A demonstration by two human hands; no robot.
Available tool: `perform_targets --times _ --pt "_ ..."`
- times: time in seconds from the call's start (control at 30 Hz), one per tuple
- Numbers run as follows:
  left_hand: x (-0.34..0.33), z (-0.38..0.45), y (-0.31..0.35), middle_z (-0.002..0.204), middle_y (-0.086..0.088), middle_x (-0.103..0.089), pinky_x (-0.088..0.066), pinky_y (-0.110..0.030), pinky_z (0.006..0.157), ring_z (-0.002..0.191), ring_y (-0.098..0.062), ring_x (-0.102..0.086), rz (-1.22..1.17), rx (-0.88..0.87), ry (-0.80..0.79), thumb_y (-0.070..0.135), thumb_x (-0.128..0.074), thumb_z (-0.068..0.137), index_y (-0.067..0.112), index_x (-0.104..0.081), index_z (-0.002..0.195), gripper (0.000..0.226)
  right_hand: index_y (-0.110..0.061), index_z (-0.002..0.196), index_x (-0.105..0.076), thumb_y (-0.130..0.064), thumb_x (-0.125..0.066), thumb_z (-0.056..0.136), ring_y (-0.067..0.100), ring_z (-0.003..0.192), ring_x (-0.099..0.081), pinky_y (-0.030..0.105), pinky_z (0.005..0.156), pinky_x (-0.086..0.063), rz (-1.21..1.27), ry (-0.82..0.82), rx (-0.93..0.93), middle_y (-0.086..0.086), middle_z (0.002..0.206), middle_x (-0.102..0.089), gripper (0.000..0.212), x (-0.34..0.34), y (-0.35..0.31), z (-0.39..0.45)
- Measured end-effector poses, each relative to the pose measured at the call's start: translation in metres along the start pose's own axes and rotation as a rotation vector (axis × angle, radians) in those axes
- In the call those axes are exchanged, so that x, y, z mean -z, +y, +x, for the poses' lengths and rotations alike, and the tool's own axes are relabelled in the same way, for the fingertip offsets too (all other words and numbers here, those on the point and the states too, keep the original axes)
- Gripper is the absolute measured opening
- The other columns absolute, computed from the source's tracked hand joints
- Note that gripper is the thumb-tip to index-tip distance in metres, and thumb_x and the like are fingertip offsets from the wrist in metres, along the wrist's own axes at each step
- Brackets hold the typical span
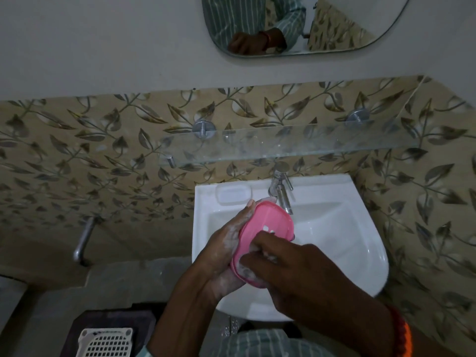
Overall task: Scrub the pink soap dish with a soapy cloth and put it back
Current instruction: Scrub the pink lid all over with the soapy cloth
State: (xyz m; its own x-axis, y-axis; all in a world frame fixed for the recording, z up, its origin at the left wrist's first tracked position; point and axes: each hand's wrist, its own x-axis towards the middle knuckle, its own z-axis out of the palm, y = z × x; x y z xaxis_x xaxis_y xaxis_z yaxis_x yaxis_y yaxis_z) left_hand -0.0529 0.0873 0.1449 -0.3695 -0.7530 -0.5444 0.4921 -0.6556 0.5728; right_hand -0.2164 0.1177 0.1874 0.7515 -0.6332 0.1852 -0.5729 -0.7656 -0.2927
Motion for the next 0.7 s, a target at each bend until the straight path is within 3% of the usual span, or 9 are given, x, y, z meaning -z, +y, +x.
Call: perform_targets --times 0.07,0.17,0.27,0.43,0.57,0.7 --pt "0.002 -0.002 0.001 0.132 -0.024 -0.066 -0.041 -0.056 0.112 0.124 -0.039 -0.061 0.023 0.019 -0.033 0.054 -0.054 0.098 0.018 -0.076 0.119 0.047 -0.022 0.108 -0.064 -0.016 -0.071 0.070 0.017 0.068 -0.063 0.027 0.045 -0.054 -0.034 0.040 -0.011 0.003 0.107 -0.062 0.039 0.007 0.009 0.004" --pt "0.002 -0.004 0.002 0.123 -0.019 -0.067 -0.044 -0.052 0.106 0.112 -0.034 -0.062 0.026 0.004 -0.008 0.052 -0.055 0.097 0.017 -0.077 0.118 0.046 -0.022 0.111 -0.061 -0.020 -0.048 0.081 0.019 0.066 -0.063 0.031 0.045 -0.055 0.021 0.046 -0.033 0.002 0.108 -0.059 0.032 0.011 0.014 0.007" --pt "0.003 -0.003 0.004 0.133 -0.025 -0.063 -0.036 -0.058 0.117 0.122 -0.040 -0.058 0.027 -0.001 -0.004 0.054 -0.058 0.097 0.019 -0.071 0.129 0.049 -0.020 0.107 -0.066 -0.009 -0.062 0.078 0.012 0.064 -0.059 0.021 0.048 -0.053 0.067 -0.023 0.041 0.000 0.106 -0.060 0.032 0.004 -0.002 0.003" --pt "0.001 -0.004 0.003 0.141 -0.028 -0.058 -0.033 -0.061 0.118 0.133 -0.044 -0.054 0.018 0.010 -0.031 0.054 -0.065 0.093 0.020 -0.068 0.132 0.053 -0.023 0.108 -0.068 -0.009 -0.079 0.066 0.014 0.074 -0.063 0.025 0.051 -0.055 0.064 -0.002 0.079 0.002 0.106 -0.063 0.045 0.006 0.002 0.003" --pt "-0.002 -0.007 0.009 0.146 -0.031 -0.052 -0.034 -0.061 0.117 0.134 -0.043 -0.053 0.018 -0.002 -0.027 0.054 -0.062 0.095 0.021 -0.069 0.132 0.050 -0.024 0.109 -0.066 -0.016 -0.057 0.078 0.015 0.075 -0.063 0.027 0.055 -0.057 0.113 0.038 0.031 -0.001 0.110 -0.059 0.033 0.004 -0.002 0.008" --pt "-0.003 -0.007 0.009 0.139 -0.029 -0.060 -0.042 -0.061 0.111 0.127 -0.045 -0.059 0.041 -0.038 -0.052 0.053 -0.053 0.100 0.028 -0.066 0.134 0.045 -0.022 0.112 -0.062 -0.014 -0.056 0.087 0.021 0.070 -0.062 0.036 0.049 -0.056 0.224 0.027 0.026 -0.001 0.111 -0.055 0.027 -0.004 -0.009 0.000"
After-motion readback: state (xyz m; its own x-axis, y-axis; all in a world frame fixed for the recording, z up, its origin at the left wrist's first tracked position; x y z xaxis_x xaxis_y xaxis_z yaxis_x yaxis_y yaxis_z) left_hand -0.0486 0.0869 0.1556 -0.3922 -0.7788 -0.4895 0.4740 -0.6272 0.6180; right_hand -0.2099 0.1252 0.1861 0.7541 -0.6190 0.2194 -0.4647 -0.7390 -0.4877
